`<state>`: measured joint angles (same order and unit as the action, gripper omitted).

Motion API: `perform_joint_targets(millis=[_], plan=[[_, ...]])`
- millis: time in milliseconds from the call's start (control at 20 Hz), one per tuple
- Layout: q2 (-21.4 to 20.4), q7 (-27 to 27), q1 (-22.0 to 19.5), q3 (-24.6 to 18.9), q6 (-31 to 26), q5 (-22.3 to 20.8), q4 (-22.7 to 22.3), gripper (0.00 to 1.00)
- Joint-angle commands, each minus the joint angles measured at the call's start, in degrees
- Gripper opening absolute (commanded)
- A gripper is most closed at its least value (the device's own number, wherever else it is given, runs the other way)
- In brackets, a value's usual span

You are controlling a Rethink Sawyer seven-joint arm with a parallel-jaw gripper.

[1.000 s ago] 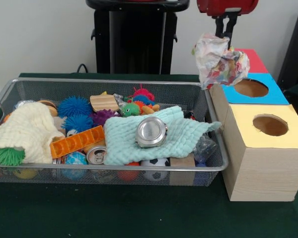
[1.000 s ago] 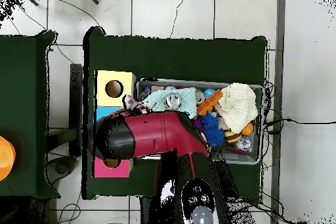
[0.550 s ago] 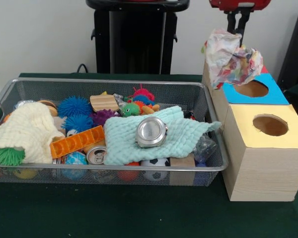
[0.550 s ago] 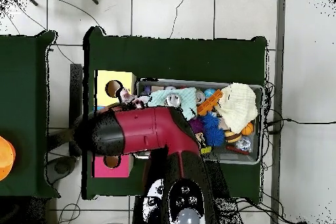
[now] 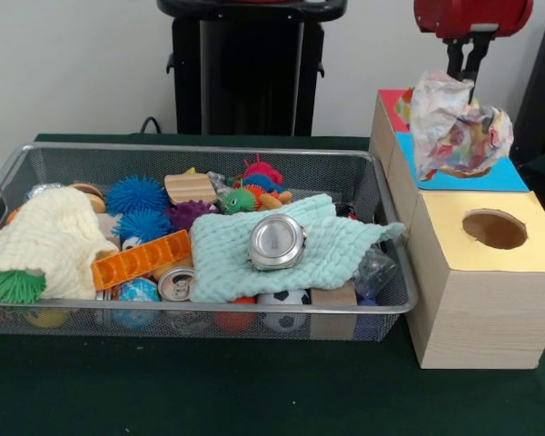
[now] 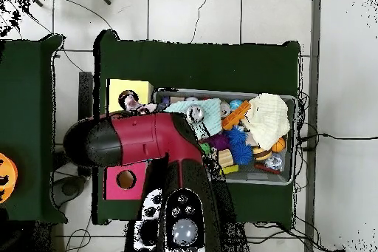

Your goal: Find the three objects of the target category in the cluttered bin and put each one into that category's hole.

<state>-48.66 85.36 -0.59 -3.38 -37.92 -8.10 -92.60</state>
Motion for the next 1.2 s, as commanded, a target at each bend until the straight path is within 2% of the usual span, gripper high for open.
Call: perform_joint_targets(millis=[50,900,1200], plan=[[5.8,17.6,1.8,3.1,-3.2,2.3,3.3,0.0],[10.3,15.9,3.9,5.8,-0.8,5.2,5.8,0.0],[11.3,15.4,4.5,6.4,-1.6,5.5,7.5,0.0]])
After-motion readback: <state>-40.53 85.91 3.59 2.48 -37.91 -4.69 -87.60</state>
